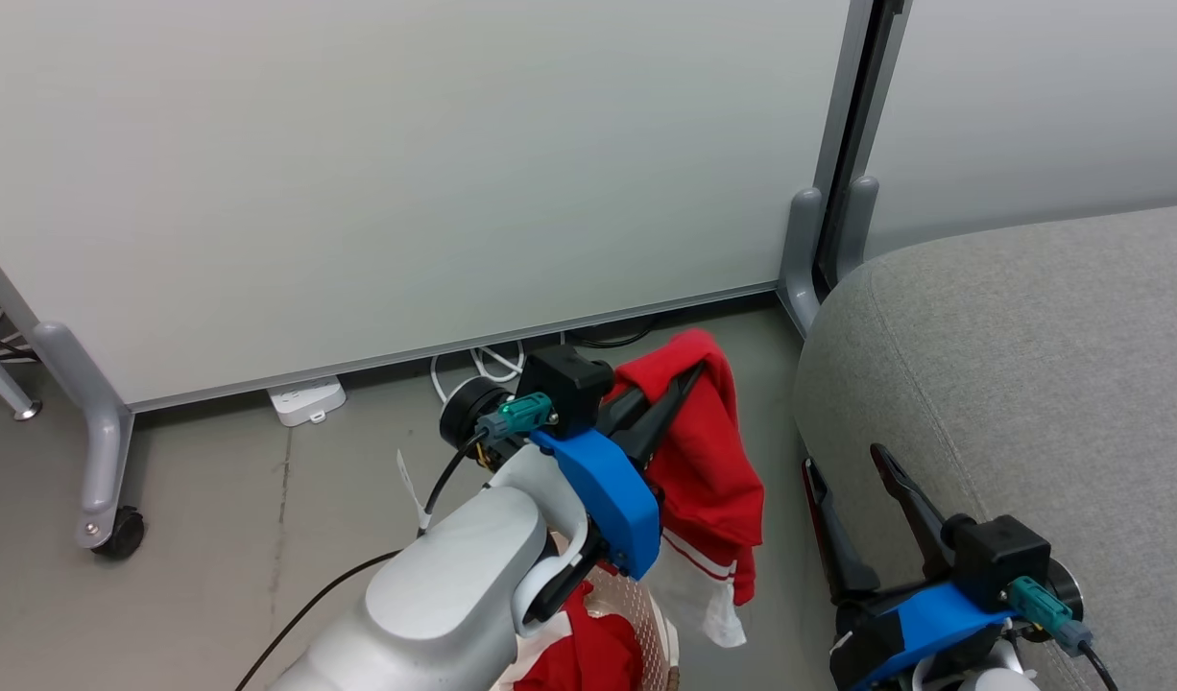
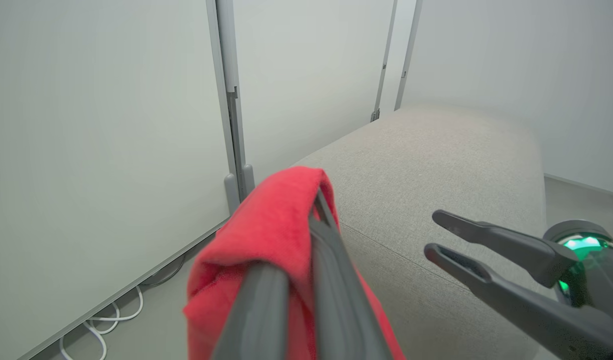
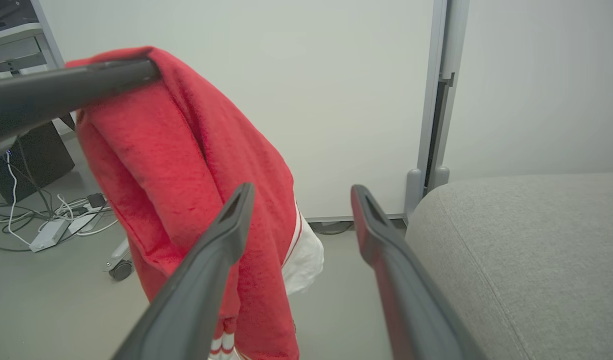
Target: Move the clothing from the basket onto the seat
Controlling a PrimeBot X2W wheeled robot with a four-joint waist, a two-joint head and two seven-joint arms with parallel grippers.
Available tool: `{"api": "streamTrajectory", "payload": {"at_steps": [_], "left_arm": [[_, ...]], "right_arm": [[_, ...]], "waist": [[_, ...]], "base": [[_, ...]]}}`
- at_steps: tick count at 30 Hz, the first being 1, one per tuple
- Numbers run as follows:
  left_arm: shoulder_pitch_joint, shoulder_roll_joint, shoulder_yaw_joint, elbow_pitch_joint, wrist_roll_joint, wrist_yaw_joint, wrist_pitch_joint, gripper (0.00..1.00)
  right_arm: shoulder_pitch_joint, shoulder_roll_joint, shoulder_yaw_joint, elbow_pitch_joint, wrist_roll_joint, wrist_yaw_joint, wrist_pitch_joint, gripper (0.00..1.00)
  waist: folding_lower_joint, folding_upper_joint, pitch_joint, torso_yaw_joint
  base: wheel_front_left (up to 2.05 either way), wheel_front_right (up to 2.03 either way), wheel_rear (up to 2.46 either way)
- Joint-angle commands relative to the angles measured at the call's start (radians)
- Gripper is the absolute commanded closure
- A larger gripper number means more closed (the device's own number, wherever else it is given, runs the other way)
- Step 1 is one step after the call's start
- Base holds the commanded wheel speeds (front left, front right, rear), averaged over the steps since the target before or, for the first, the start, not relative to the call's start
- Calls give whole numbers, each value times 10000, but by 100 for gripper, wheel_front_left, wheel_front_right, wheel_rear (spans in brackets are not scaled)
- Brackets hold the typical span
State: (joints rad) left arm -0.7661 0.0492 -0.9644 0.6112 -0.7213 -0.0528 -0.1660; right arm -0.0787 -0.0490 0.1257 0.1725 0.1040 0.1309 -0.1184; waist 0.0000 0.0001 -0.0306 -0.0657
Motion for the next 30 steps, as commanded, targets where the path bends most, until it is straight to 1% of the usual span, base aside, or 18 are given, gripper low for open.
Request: {"api": "streamTrajectory", "payload": {"at_steps": [1,6,14,22,26,30], "left_arm": [[-184,22,-139,13,-129,103,-79,100],[-426,24,-543,139,-562,301,-241,100],[-659,22,-1031,336,-1162,416,-445,100],[-927,25,-1495,472,-1611,486,-638,100],[-1035,19,-1663,453,-1786,519,-675,100],[-1154,22,-1932,421,-1998,567,-747,100]], "right_arm": [[90,-24,9,-68,-14,-3,16,0],[126,-25,48,-104,3,-5,77,0],[108,-24,102,-164,40,-3,131,0],[-466,-24,1029,15,278,-5,566,0],[-765,-25,1257,260,255,-3,692,0],[-1264,-25,1700,845,447,-5,967,0]], "waist": [[0,-1,-2,-12],[0,-1,3,-53],[0,-1,95,-75],[0,-1,150,-59],[0,-1,160,-4],[0,-1,185,50]], "base": [[0,0,0],[0,0,0],[0,0,0],[0,0,0],[0,0,0],[0,0,0]]}}
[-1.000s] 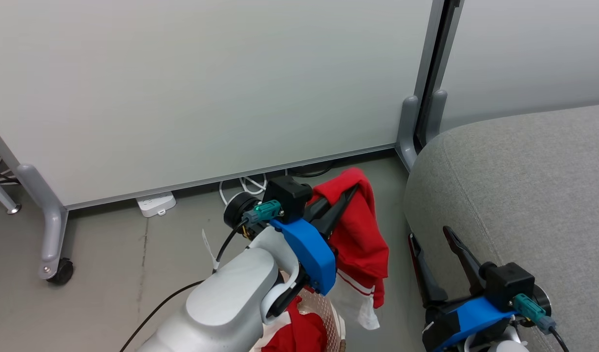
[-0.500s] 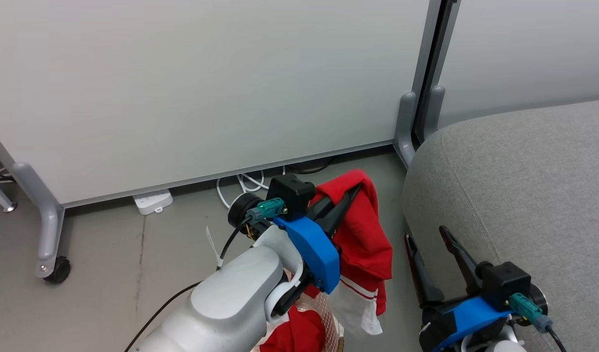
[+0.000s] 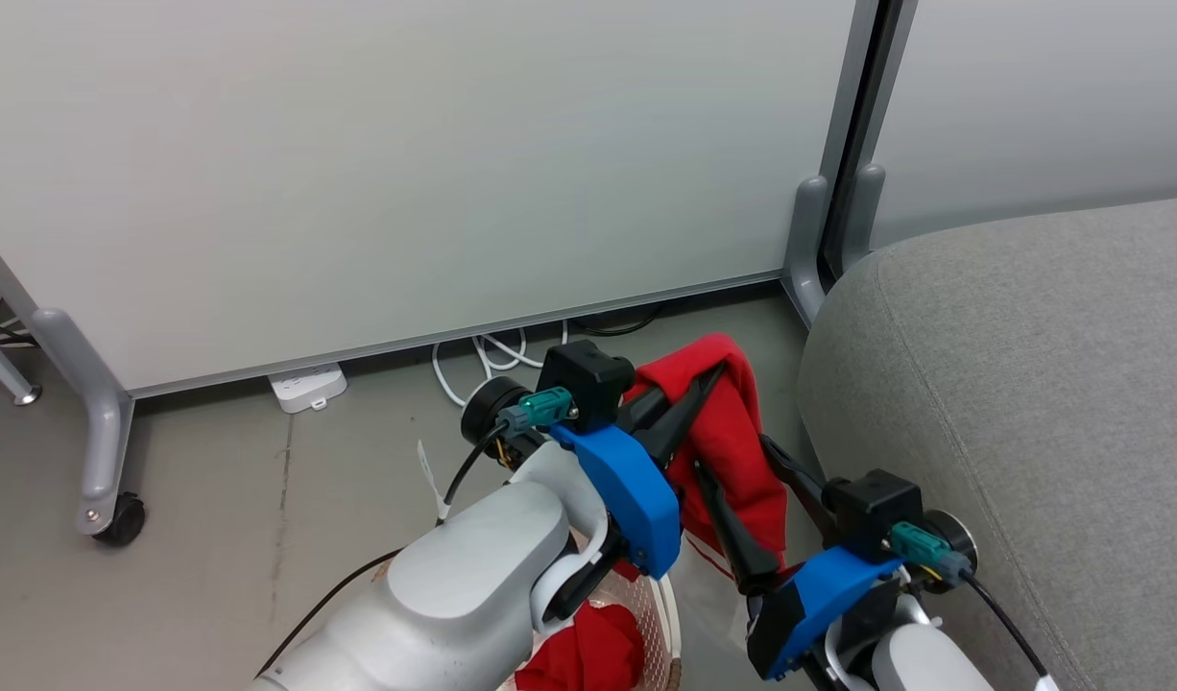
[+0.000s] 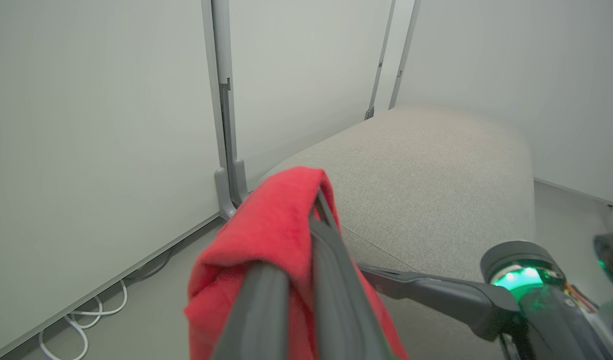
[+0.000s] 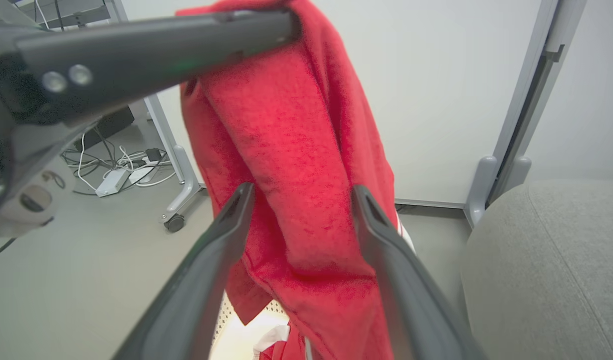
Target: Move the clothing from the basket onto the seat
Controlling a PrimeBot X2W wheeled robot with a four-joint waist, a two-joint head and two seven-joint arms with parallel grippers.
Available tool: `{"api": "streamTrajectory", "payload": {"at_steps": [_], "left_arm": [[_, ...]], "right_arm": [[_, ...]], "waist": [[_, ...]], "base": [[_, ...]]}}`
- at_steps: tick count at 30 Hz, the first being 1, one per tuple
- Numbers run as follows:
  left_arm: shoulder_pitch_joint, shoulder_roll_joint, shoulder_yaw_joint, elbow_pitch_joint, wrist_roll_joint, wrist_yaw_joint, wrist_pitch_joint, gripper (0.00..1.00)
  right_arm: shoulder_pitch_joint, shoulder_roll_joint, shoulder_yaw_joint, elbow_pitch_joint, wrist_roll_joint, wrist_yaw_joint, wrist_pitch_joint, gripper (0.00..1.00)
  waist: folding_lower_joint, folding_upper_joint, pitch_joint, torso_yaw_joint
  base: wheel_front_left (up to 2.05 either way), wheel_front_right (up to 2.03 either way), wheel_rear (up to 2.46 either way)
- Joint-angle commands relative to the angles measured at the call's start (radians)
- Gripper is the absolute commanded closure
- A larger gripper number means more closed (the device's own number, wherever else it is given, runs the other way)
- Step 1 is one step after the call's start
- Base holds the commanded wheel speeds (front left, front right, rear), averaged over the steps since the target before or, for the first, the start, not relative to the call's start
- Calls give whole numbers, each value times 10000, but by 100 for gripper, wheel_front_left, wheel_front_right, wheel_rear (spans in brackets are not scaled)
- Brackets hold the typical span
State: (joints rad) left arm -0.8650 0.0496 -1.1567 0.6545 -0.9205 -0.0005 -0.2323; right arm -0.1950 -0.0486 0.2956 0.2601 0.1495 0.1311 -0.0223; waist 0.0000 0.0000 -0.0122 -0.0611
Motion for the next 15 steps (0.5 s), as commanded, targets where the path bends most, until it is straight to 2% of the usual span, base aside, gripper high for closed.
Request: {"api": "streamTrajectory", "payload": {"at_steps": [1,8,9,10,11,12,15], "left_arm": [[-201,16,-55,-25,-51,53,-97,100],[-325,18,-413,-63,-410,129,-193,100],[-357,18,-455,-71,-465,137,-190,100],[-377,16,-496,-77,-493,152,-201,100],[-389,16,-535,-80,-548,164,-204,100],[-392,16,-569,-79,-568,176,-224,100],[-418,16,-638,-52,-669,171,-269,100]], "right_arm": [[-262,-31,74,155,-31,-7,23,0],[-1273,-26,604,1393,94,-5,180,0],[-1396,-31,683,1567,140,-5,188,18],[-1526,-31,738,1752,135,-7,169,65],[-1628,-29,804,1907,151,-7,122,88],[-1729,-28,858,2056,137,-5,53,100],[-1926,-29,951,2404,174,-7,-106,100]], "waist": [[0,0,4,16],[0,0,23,80],[0,0,29,84],[0,0,32,87],[0,0,33,90],[0,0,35,91],[0,0,41,98]], "base": [[0,0,0],[0,0,0],[0,0,0],[0,0,0],[0,0,0],[0,0,0],[0,0,0]]}}
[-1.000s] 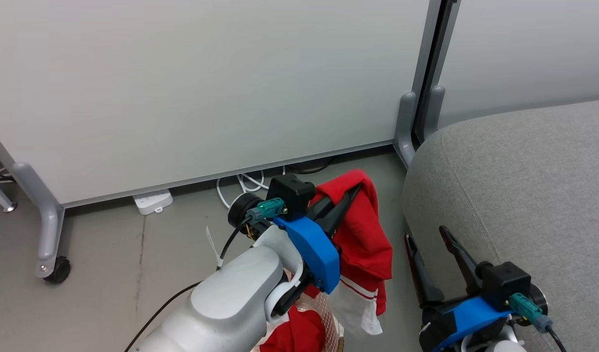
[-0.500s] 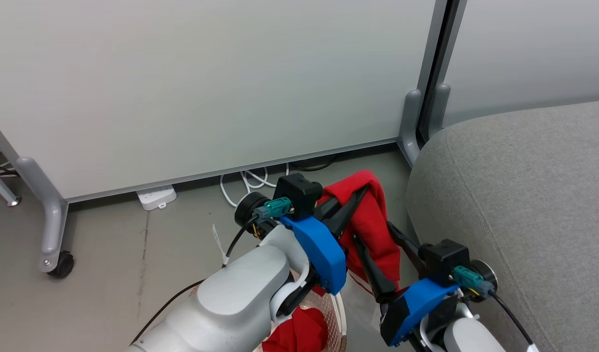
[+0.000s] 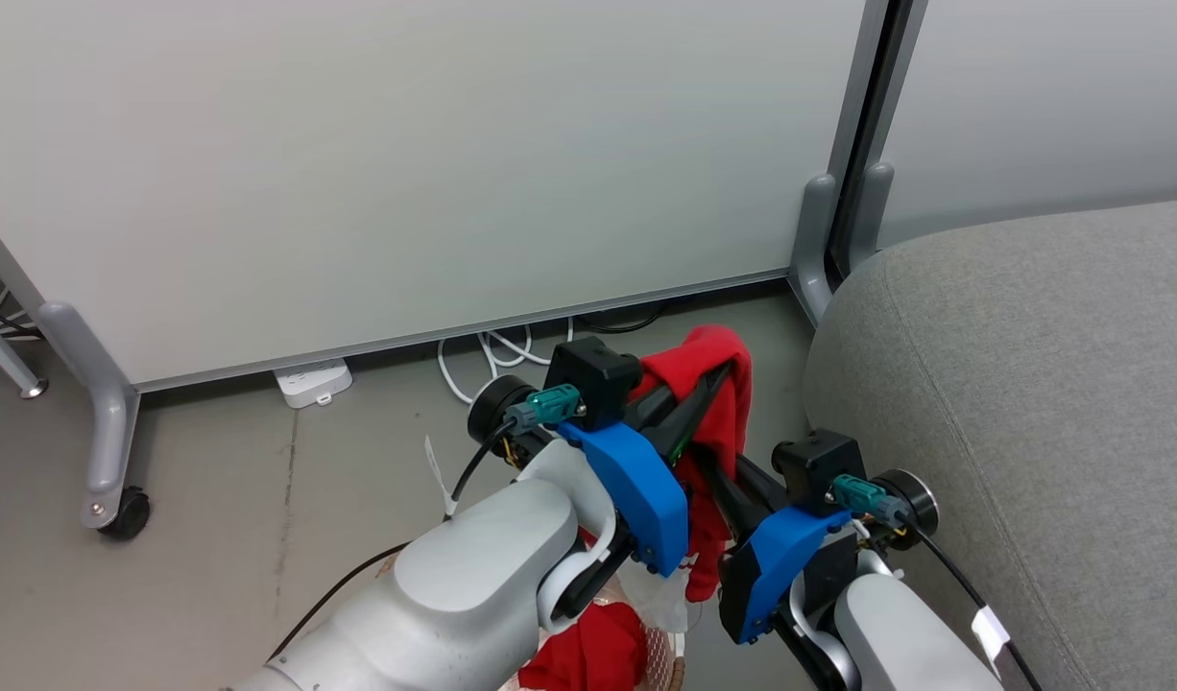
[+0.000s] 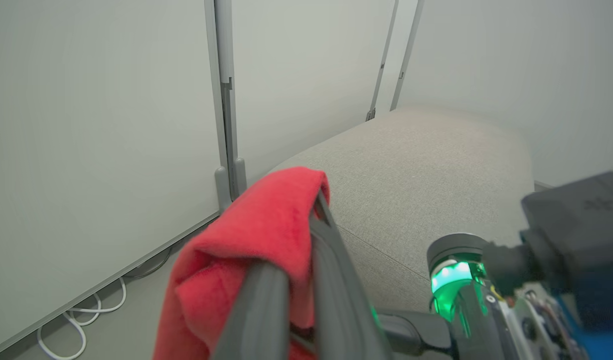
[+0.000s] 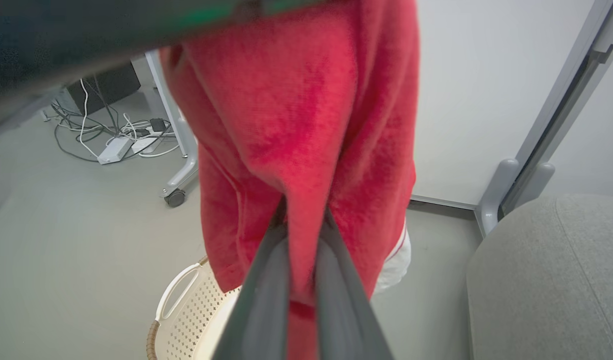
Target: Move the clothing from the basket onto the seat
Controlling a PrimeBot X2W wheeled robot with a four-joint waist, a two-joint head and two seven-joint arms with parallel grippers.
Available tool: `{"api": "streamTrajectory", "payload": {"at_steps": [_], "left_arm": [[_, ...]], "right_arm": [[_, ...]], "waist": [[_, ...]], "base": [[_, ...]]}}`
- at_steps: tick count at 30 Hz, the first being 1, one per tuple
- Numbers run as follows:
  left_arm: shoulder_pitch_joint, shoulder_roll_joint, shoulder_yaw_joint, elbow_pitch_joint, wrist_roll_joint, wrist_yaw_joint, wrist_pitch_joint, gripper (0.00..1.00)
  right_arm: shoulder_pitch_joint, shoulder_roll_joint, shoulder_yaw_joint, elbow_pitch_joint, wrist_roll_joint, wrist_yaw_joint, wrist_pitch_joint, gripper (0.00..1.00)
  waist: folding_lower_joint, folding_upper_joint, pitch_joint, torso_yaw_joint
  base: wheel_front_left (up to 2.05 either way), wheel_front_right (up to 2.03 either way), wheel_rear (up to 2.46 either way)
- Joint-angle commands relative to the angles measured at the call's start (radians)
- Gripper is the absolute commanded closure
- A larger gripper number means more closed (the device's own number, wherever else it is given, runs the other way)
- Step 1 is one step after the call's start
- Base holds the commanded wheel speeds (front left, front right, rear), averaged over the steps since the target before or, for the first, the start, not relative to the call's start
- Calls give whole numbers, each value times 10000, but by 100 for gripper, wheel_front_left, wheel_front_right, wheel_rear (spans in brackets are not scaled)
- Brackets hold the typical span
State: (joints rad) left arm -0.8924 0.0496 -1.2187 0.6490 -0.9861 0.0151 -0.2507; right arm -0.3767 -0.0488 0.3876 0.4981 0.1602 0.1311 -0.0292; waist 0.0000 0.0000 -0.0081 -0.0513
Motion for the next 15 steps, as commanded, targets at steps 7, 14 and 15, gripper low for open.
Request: {"api": "streamTrajectory", "payload": {"at_steps": [7,14,15], "left_arm": [[-186,16,-111,103,-172,32,-125,100],[-181,16,-220,155,-291,13,-161,100],[-175,16,-234,157,-306,11,-163,100]], "right_arm": [[-316,-27,155,423,130,-7,-344,100],[-327,-27,184,624,115,-7,-496,100],[-314,-27,187,642,125,-5,-507,100]], "waist": [[0,0,-26,-28],[0,0,-104,-39],[0,0,-117,-35]], "base": [[0,0,0],[0,0,0],[0,0,0]]}}
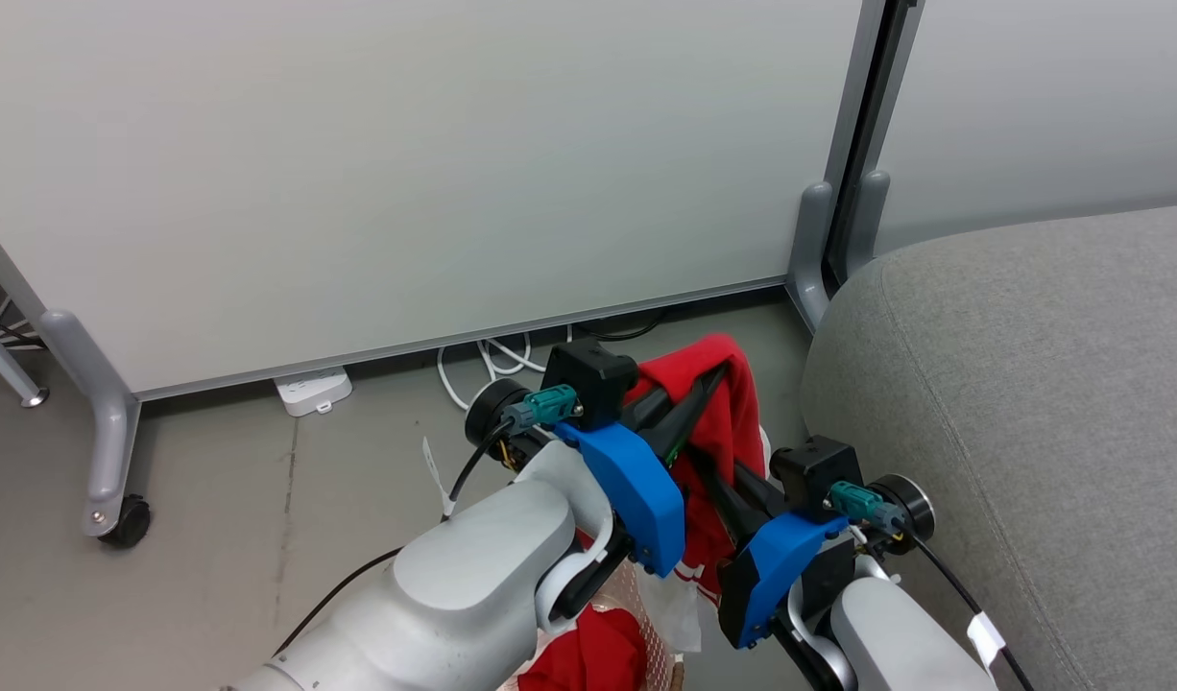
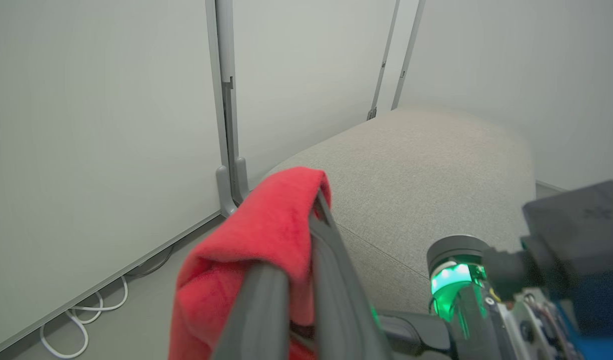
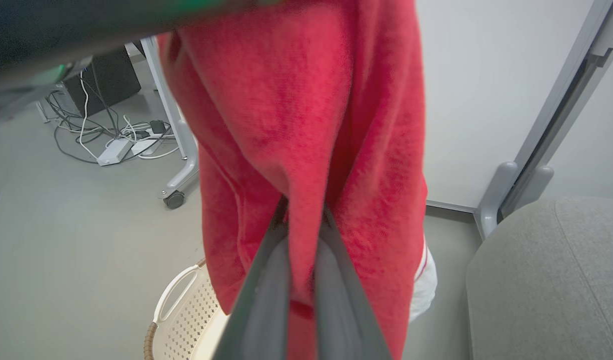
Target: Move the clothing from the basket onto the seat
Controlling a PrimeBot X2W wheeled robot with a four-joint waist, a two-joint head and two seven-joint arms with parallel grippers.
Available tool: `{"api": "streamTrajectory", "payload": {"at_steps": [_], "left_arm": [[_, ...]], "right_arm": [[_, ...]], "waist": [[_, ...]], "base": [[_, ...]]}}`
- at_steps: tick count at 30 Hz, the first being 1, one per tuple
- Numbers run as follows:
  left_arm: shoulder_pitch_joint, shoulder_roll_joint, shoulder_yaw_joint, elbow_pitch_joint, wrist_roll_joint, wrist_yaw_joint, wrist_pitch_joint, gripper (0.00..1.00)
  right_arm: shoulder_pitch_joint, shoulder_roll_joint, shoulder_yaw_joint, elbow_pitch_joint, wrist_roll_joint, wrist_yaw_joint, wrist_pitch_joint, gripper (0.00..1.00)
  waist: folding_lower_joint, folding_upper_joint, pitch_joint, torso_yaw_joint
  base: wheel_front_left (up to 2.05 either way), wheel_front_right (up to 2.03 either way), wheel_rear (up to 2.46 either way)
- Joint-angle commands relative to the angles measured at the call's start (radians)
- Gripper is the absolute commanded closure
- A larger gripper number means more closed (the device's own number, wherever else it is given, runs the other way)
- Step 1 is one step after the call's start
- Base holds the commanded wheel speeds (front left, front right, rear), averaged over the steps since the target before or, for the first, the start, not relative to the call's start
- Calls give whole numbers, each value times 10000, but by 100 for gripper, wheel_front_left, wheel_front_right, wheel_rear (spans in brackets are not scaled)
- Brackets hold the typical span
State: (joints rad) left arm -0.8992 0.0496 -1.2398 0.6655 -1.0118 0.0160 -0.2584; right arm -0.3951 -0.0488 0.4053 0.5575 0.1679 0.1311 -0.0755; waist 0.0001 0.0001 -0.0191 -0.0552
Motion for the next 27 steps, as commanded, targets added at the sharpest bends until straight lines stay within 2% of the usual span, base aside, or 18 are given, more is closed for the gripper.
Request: {"api": "streamTrajectory", "payload": {"at_steps": [1,14,15,16,20,27], "left_arm": [[-98,16,-31,-12,-72,7,-90,100],[71,16,-14,-25,-222,41,-104,100],[76,16,28,-34,-196,73,-104,73],[68,15,108,-97,-118,99,-106,0],[190,16,412,-289,207,97,-85,0],[827,125,1195,-453,1094,-449,-83,0]], "right_arm": [[-115,-27,10,61,63,-7,-63,100],[-30,-27,160,138,133,-7,-147,100],[-30,-27,165,139,131,-5,-152,100],[-33,-27,168,138,123,-7,-160,100],[-72,-29,117,112,51,-7,-202,100],[-164,-27,-76,27,15,-7,-309,100]], "waist": [[-1,-1,-20,6],[-1,-1,-134,8],[-1,-1,-137,11],[-1,-1,-135,15],[-1,-1,-114,26],[-1,-1,-52,-16]], "base": [[0,0,0],[0,0,0],[0,0,0],[0,0,0],[0,0,0],[0,0,0]]}}
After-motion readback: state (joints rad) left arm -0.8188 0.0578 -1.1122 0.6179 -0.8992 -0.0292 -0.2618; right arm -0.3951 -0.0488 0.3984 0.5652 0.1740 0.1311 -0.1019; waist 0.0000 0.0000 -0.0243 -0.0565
